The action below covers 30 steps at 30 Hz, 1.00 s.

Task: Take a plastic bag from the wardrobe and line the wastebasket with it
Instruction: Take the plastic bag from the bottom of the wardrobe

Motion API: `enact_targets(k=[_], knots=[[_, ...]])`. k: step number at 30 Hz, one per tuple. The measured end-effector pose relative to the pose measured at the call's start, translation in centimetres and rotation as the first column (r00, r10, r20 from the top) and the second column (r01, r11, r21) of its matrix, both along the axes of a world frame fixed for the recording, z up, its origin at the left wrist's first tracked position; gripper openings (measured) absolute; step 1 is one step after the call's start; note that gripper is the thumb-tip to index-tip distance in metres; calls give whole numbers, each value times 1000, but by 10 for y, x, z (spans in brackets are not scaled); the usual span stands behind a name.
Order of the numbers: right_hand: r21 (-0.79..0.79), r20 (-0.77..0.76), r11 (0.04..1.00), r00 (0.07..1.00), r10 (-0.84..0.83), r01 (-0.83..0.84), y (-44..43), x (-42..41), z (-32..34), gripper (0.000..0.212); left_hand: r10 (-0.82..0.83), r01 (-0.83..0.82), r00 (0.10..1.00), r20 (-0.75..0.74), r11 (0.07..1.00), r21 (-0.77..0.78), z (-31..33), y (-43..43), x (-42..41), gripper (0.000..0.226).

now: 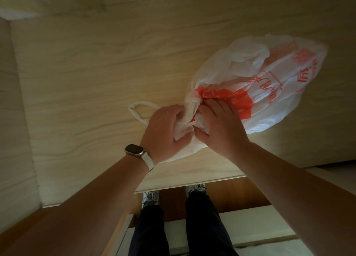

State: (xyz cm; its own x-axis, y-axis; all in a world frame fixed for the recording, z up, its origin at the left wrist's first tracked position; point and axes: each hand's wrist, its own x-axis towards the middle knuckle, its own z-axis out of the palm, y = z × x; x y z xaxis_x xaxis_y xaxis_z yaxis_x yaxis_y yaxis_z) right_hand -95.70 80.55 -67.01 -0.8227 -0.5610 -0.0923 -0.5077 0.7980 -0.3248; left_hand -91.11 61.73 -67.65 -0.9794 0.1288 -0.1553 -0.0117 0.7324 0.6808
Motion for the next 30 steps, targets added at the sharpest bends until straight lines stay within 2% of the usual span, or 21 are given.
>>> enact_targets(k=[2, 4, 7, 10, 12, 15, 19, 23, 24, 27, 30], knots=[[-19, 16, 1000, 1000, -18, 19, 0, -1, 0, 41, -126, 129, 991, 38, 986, -107, -5, 0, 6, 90], [-30, 27, 999, 999, -27, 28, 1, -1, -2, 41, -206, 210, 978, 41, 947, -244, -12, 1, 11, 107], [-27, 51, 999, 998, -23, 24, 3, -2, -3, 42, -183, 155, 981, -69, 941, -301, -18, 4, 10, 88], [-48, 82, 999, 997, -11, 15, 4, -3, -3, 40, -121, 65, 970, -210, 964, -257, -19, 6, 4, 57], [-67, 103, 998, 995, -8, 15, 5, -5, 0, 39, -105, 56, 971, -215, 973, -223, -17, 4, -2, 46], [-126, 140, 992, 990, -11, 28, 5, -6, 8, 38, -80, 58, 979, -189, 991, -119, -6, 1, -8, 34], [-226, 174, 973, 985, 4, 36, 2, -7, 29, 40, 122, -117, 992, -39, 987, 110, 29, -5, -5, 26], [-277, 194, 959, 981, -10, 65, -7, -5, 59, 41, 232, -238, 971, 51, 943, 234, 64, -13, -1, 21], [-294, 209, 952, 978, -22, 85, -10, -4, 69, 41, 263, -277, 961, 86, 913, 298, 74, -13, 0, 23], [-334, 287, 933, 957, -36, 135, -24, 2, 100, 40, 323, -416, 909, 263, 741, 527, 115, -7, 9, 27], [-365, 332, 921, 943, -7, 135, -36, 10, 132, 39, 397, -471, 881, 257, 685, 556, 157, 0, 15, 26]])
